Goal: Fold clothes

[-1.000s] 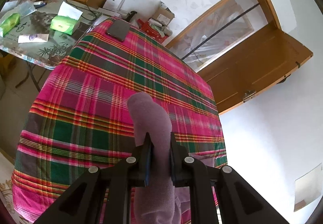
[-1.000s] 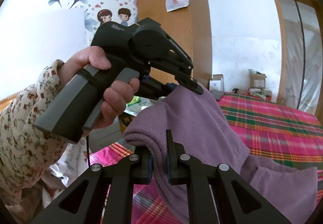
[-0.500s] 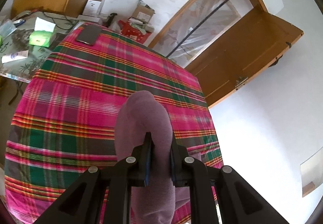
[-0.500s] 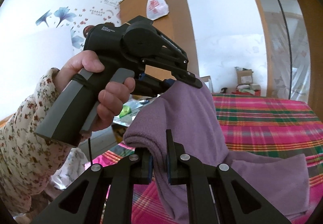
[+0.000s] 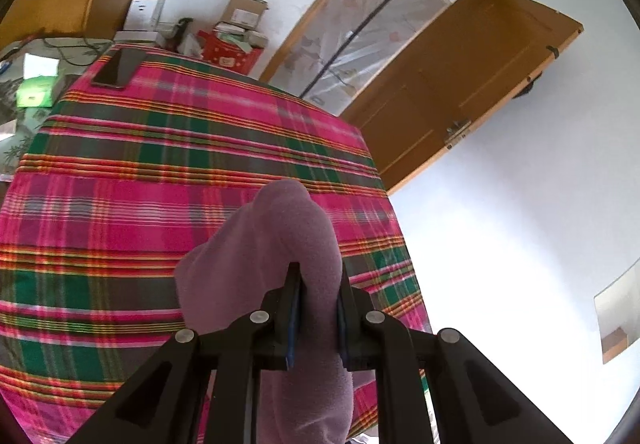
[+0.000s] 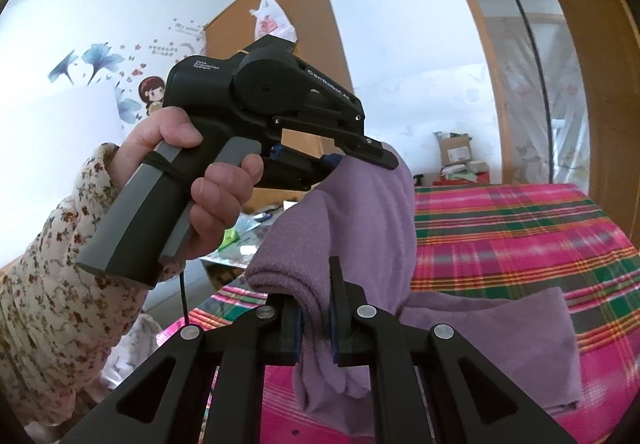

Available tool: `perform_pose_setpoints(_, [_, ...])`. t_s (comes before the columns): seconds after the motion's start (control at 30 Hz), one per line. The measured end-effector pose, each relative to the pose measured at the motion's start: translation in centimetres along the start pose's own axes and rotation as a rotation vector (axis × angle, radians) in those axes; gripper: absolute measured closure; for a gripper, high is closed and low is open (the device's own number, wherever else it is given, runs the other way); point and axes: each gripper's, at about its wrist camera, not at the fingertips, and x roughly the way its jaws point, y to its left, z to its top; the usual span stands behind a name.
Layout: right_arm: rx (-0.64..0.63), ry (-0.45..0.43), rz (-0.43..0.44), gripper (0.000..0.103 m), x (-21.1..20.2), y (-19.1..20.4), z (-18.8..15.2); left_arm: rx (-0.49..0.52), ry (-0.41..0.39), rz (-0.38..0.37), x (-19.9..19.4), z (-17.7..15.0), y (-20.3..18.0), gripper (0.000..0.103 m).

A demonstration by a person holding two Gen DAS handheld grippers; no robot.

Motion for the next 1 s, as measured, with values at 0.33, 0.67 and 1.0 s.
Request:
perform_pose_setpoints(0.33, [0.040, 0.007, -0.066, 0.093, -1.7, -3.3, -0.6, 0.032, 0.068, -0.007, 3.7, -0.4, -2.6, 0.088])
perform_pose_setpoints(0.67, [0.081, 0.013, -0.118, 0.093, -3.0, -5.9, -1.4, 0.059, 0.136, -0.006, 7.3, -0.7, -4.8, 0.087])
perform_pose_setpoints(1.0, [0.141, 0.047, -0.190, 0.093, -4.0, -9.0, -2.8, 0.086, 0.212, 0.002, 12.1, -1.0, -6.1, 0.087])
